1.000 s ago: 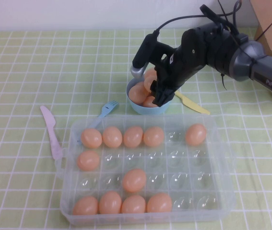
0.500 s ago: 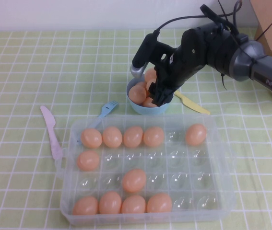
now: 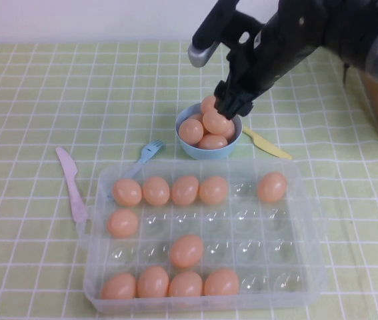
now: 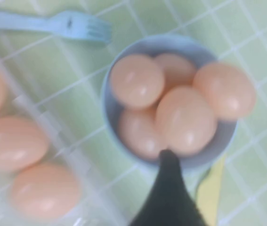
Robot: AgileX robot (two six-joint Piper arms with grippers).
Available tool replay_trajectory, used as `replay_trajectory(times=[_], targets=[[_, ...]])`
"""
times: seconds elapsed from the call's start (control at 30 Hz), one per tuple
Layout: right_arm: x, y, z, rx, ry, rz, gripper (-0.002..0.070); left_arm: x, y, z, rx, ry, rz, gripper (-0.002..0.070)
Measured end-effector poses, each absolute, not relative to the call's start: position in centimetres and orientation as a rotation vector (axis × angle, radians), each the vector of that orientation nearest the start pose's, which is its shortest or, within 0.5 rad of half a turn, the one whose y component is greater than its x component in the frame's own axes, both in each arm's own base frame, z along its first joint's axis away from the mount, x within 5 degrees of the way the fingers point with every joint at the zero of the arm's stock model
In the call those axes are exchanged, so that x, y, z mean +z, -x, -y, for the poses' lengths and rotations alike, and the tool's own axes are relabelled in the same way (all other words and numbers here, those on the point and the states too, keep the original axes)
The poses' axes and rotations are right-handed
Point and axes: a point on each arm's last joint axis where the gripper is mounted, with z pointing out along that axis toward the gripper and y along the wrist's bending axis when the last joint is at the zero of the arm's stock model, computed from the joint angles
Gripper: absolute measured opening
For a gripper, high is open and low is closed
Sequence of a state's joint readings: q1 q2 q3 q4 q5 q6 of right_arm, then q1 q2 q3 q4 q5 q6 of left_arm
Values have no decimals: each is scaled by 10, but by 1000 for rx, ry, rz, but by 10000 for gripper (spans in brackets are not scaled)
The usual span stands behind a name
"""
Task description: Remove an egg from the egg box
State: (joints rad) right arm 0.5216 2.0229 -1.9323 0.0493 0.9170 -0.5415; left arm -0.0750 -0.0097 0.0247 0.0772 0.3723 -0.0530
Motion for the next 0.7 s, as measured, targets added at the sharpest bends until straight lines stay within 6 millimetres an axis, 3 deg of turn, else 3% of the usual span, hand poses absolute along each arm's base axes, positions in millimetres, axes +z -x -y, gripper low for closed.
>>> replay_trajectory(times=[0.1,0.23,0.3,0.43,0.7], targets=[[324,-387,-227,80,1208,-2233,393,172,-53,1,-13,-68,-1868,-3],[333,-366,-216,115,1176,-2273,120,172,-53,1,-13,-68,-1868,-3],[337,-351,-210,149,1142,-2261,43,172,-53,1,-13,-68,-1868,-3],[340,-320,-196,199,1042,-2200,-3,172,-53,1,-13,-68,-1868,-3],[354,-234,-152,318,777,-1896,-15,172,-53,1,-13,-68,-1868,-3]])
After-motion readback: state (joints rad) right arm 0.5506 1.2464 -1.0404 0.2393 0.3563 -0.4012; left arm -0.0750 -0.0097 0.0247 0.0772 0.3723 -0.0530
